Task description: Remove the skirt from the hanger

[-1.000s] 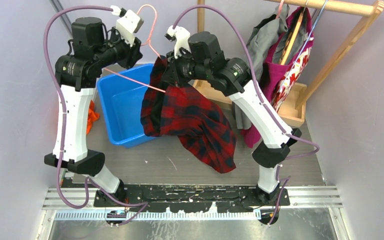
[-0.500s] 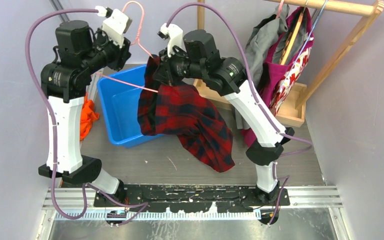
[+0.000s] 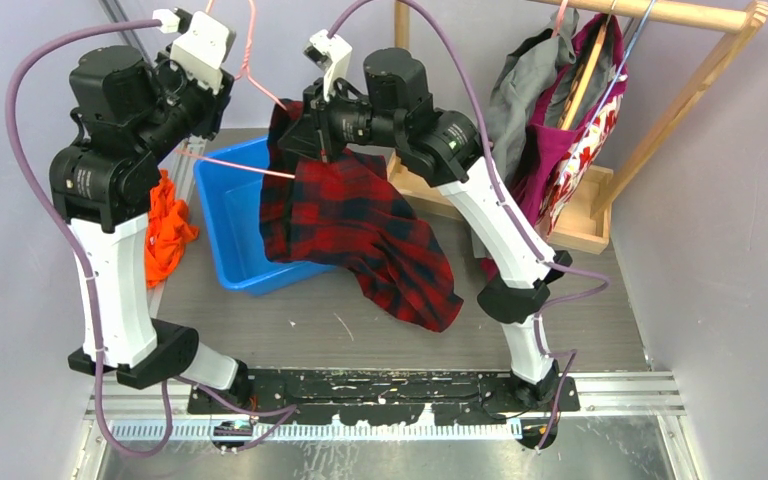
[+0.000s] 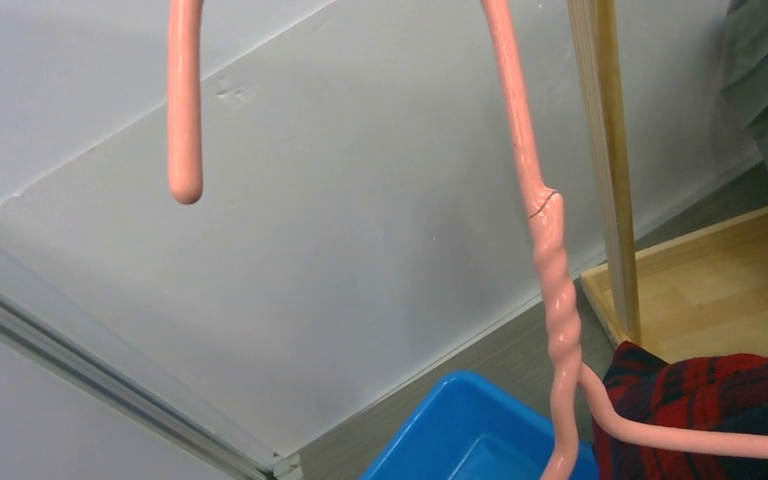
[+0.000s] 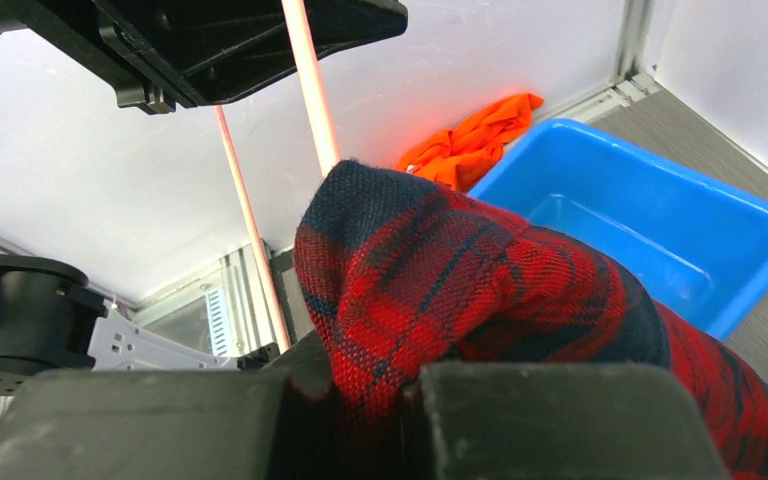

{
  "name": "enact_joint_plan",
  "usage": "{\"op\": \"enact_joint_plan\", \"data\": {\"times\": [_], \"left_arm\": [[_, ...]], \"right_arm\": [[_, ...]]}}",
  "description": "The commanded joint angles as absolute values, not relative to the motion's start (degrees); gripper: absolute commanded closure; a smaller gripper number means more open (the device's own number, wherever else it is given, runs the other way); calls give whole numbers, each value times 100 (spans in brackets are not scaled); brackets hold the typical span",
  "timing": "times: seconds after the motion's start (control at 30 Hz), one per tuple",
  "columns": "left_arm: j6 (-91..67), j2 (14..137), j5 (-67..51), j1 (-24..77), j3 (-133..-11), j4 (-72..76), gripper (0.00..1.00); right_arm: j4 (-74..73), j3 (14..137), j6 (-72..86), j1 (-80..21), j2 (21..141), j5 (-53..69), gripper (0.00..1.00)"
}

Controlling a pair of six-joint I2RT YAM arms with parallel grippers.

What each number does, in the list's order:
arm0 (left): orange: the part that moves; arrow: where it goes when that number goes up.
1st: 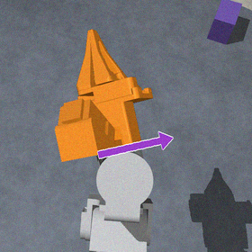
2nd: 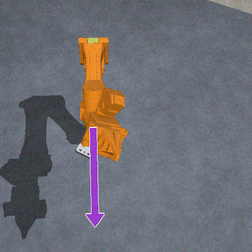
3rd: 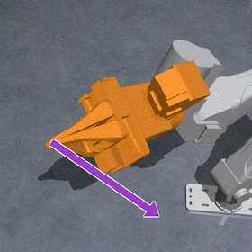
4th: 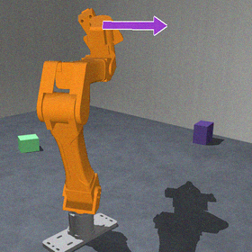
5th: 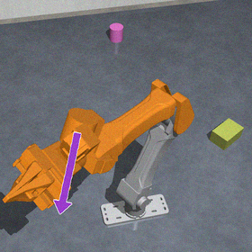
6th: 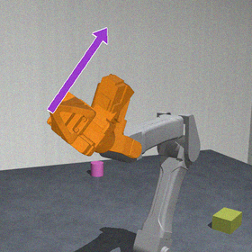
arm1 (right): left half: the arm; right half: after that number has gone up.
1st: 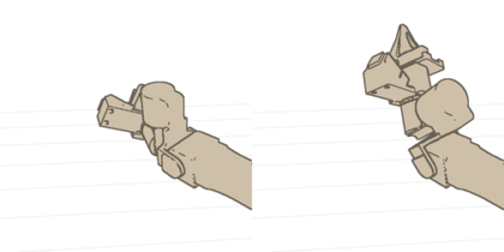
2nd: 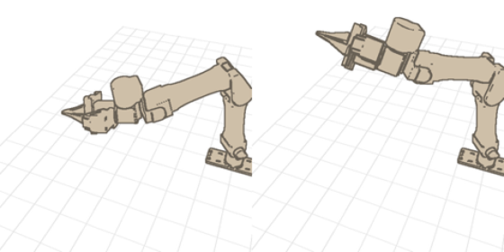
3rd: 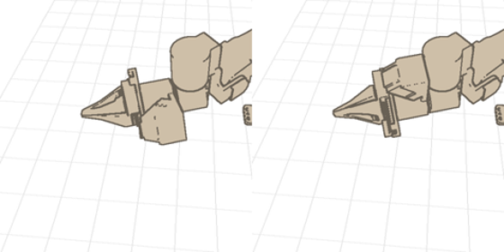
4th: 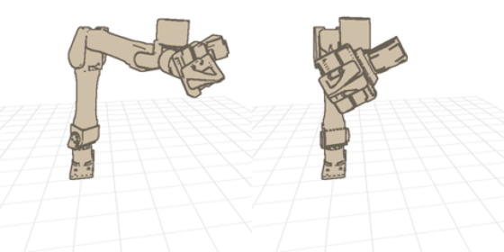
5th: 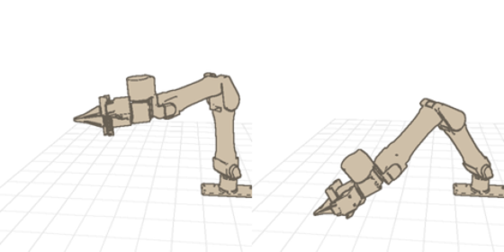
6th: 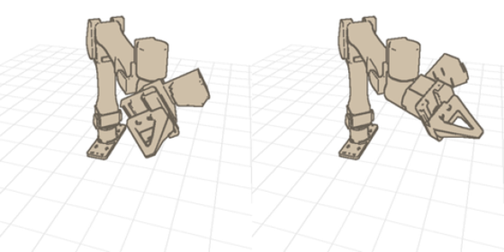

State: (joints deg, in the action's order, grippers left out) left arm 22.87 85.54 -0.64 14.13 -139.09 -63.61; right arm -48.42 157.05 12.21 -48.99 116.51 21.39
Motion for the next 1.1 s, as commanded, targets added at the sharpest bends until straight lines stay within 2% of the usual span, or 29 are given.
{"op": "enact_joint_plan", "data": {"times": [0.0, 0.2, 0.3, 0.33, 0.43, 0.67, 0.73, 0.83, 0.87, 1.0, 1.07], "left_arm": [[1482, 8150, 1107, 1276, -14153, -5420, 100], [1635, 7915, 1462, 1283, -13904, -5330, 100], [1692, 7823, 1537, 1279, -13799, -5301, 100], [1696, 7809, 1538, 1280, -13765, -5296, 100], [1688, 7789, 1538, 1283, -13677, -5263, 100], [1670, 7873, 1825, 1278, -13579, -5182, 100], [1662, 7927, 1854, 1283, -13604, -5179, 100], [1650, 7908, 1884, 1281, -13514, -5150, 100], [1671, 7887, 1912, 1283, -13462, -5138, 100], [1696, 7829, 1931, 1282, -13262, -5111, 100], [1759, 7818, 2018, 1280, -13175, -5096, 100]], "right_arm": [[-4059, 15574, 1908, -4799, 11209, 1770, 99], [-4235, 14908, 1737, -4799, 10999, 1663, 96], [-4294, 14735, 1584, -4778, 10896, 1554, 92], [-4295, 14719, 1567, -4762, 10884, 1548, 87], [-4229, 14720, 1627, -4725, 10947, 1631, 84], [-3592, 15348, 2350, -4560, 11787, 2367, 89], [-3443, 15420, 2559, -4445, 11902, 2506, 81], [-3349, 15367, 2724, -4304, 11886, 2611, 78], [-3355, 15321, 2728, -4274, 11835, 2629, 79], [-3417, 15076, 2681, -4219, 11645, 2607, 98], [-3443, 15065, 2679, -4209, 11600, 2663, 99]]}}
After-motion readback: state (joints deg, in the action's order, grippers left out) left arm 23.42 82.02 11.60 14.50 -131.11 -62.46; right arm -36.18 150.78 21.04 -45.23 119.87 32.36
